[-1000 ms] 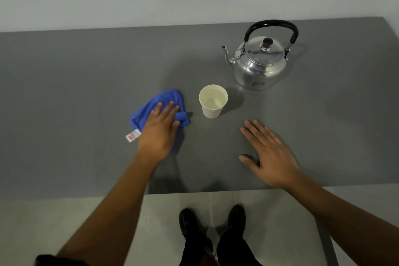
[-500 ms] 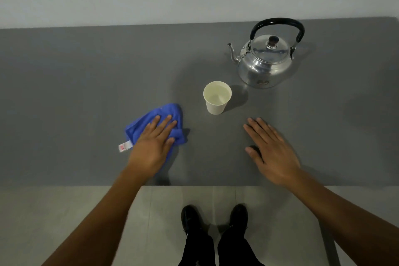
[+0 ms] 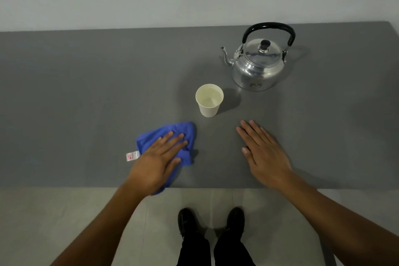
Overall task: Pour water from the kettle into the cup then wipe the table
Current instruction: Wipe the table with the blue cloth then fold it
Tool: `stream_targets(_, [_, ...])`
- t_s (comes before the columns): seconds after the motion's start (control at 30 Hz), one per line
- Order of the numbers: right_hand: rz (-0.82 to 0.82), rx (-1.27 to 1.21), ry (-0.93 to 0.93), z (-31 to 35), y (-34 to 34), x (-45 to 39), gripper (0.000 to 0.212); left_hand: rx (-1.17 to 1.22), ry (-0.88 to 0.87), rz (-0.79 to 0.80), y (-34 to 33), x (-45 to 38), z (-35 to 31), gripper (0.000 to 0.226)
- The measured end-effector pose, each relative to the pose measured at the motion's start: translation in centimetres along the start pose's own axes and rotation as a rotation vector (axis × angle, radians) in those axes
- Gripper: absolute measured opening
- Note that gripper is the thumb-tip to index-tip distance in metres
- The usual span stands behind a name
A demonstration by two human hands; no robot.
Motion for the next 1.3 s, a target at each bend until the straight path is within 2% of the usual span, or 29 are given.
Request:
stream_targets(0.13, [-0.015,-0.017,0.012,-0.2,0.0,0.0,0.06,-0.076,0.033,-0.055,-1.9,-4.9,-3.9,0.053])
stream_targets(0.23, [-0.021,-0.049,0.013,-0.3,-0.2,0.1,0.06,-0.131,0.017,-0.023,-4.2,-6.5,-7.5,0.055])
stream_targets(0.33, [-0.03,-0.073,0.018,-0.4,-0.3,0.1,0.059,-0.088,-0.113,0.05,-5.5,-4.5,-9.6,0.055])
stream_targets(0.43, [-0.064,-0.086,0.03,-0.4,-0.2,0.2,0.059,-0.062,-0.248,0.093,-4.6,-0.6,-7.9,0.051])
stream_targets(0.57, [-0.088,-0.109,0.028,-0.2,0.1,0.4,0.06,-0.031,-0.11,0.045,-2.4,0.5,-3.7,0.052])
stream_targets(0.7, [-0.12,-0.264,-0.005,-0.5,0.5,0.4,0.058,-0.034,0.016,0.002,-3.3,-4.0,-5.6,0.057])
stream_targets(0.83, [-0.174,-0.255,-0.045,-2.6,1.5,0.4,0.057,-0.132,0.026,-0.014,-6.1,-7.7,-10.5,0.059])
stream_targets(0.93, [-0.166,-0.176,-0.046,-4.7,2.1,0.5,0.056,-0.099,-0.074,0.031,-8.1,-6.7,-13.7,0.057])
stream_targets(1.07, [-0.086,-0.053,-0.022,-6.7,1.7,1.5,0.059,-0.095,-0.24,0.046,-7.2,-2.5,-11.8,0.053])
stream_targets(1.2, [-0.045,-0.003,0.009,-7.3,1.3,2.1,0.063,-0.069,-0.109,0.028,-4.9,-2.3,-7.8,0.059])
stream_targets(1.3, [-0.054,0.012,-0.004,-7.5,1.0,2.2,0.062,-0.072,-0.009,0.004,-5.0,-5.6,-8.4,0.063])
Point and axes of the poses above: each hand's wrist, its own x-axis away from the middle knuckle, its own y-axis out of the back of the hand, z = x × y, the point moved 2 cm from there along -x, towards the middle knuckle, and after that the axes turned 5 degrees about x, right-handed, at the moved point
